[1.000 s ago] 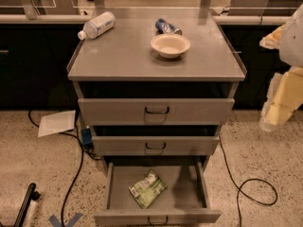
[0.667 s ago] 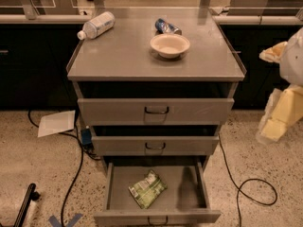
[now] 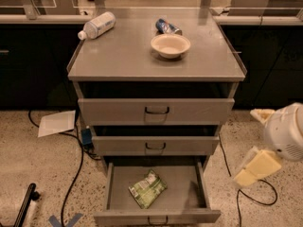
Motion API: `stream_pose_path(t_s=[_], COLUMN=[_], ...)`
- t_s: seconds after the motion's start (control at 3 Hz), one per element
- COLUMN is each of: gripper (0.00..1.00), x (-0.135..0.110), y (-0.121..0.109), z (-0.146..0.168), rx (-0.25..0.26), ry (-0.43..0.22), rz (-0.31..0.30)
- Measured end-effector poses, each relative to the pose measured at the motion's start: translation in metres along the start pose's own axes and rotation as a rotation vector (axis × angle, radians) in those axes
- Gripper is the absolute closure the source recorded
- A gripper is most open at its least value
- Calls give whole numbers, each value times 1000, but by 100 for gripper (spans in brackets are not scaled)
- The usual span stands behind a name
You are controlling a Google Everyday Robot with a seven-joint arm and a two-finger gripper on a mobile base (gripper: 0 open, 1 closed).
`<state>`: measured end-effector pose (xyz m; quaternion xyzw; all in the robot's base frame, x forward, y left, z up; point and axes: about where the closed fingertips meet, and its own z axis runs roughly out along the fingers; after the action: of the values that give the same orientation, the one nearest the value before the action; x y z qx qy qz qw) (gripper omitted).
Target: Pick green jalapeno chip bag from bottom drawer and place on counter
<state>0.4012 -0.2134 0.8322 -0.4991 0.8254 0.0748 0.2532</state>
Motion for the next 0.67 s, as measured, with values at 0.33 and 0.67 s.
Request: stream_pose_path(t_s=[0.33, 0.67], gripper=[0, 0], x=[21, 18], y=[2, -27], z=[74, 150], rx=[-23, 1], ry=[-41, -93], rz=[93, 145])
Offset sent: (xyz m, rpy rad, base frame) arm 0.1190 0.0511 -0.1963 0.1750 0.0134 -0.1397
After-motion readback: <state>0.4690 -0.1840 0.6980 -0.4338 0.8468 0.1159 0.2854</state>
